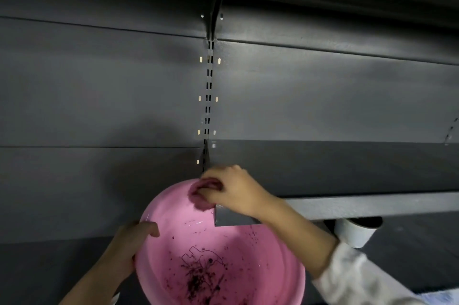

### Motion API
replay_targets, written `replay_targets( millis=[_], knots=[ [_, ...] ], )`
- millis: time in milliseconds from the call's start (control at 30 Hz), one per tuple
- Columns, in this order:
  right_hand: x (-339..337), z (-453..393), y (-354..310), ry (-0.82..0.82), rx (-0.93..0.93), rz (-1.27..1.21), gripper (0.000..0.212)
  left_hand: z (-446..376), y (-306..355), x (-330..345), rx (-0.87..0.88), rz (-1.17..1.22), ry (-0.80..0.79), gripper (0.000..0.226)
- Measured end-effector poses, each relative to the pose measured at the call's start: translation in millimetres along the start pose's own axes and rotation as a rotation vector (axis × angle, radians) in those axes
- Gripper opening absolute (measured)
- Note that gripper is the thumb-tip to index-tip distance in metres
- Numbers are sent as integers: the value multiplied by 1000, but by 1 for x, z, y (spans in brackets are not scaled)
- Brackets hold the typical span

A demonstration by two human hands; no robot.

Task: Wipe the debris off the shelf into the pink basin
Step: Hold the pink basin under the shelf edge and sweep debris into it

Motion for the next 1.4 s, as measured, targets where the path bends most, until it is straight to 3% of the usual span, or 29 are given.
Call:
replay_targets(
  millis=[100,233,333,400,467,533,667,900,1133,1267,1400],
  knots=[
    [20,-17,-29,-120,-135,-17,23,-5,3,3,16,-38,9,27],
    [1,-13,-23,43,-146,-165,23,-8,8,2,21,-52,1,15],
    [-36,10,30,164,21,-176,26,-8,6,0,-2,-29,-11,20],
    [-55,33,77,224,229,-42,23,-8,4,-1,1,-20,-15,23],
    [-59,54,115,209,436,46,25,-7,1,-3,7,-14,-10,23],
    [-50,61,123,145,495,50,26,-7,-2,-4,15,-12,-8,21],
    [-25,31,72,55,225,17,13,-5,-5,-6,39,1,3,14],
    [5,-17,-10,-73,-12,-4,23,3,-2,-22,25,10,34,22],
    [23,-22,-55,183,-216,75,22,13,-9,-62,58,86,115,21],
    [70,-15,-62,130,-345,141,16,8,-39,-80,41,137,194,28],
    [125,-16,-41,-2,-315,179,20,-10,-76,-92,-3,177,251,31]
  ],
)
Point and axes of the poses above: each hand's wrist, its own z-axis away from the middle knuckle, its own x-axis out of the palm, y = z × x, the point moved 3 cm from there along -z, towards the middle knuckle, and after that the axes turned 11 degrees about -y, right-handed, at the moved point
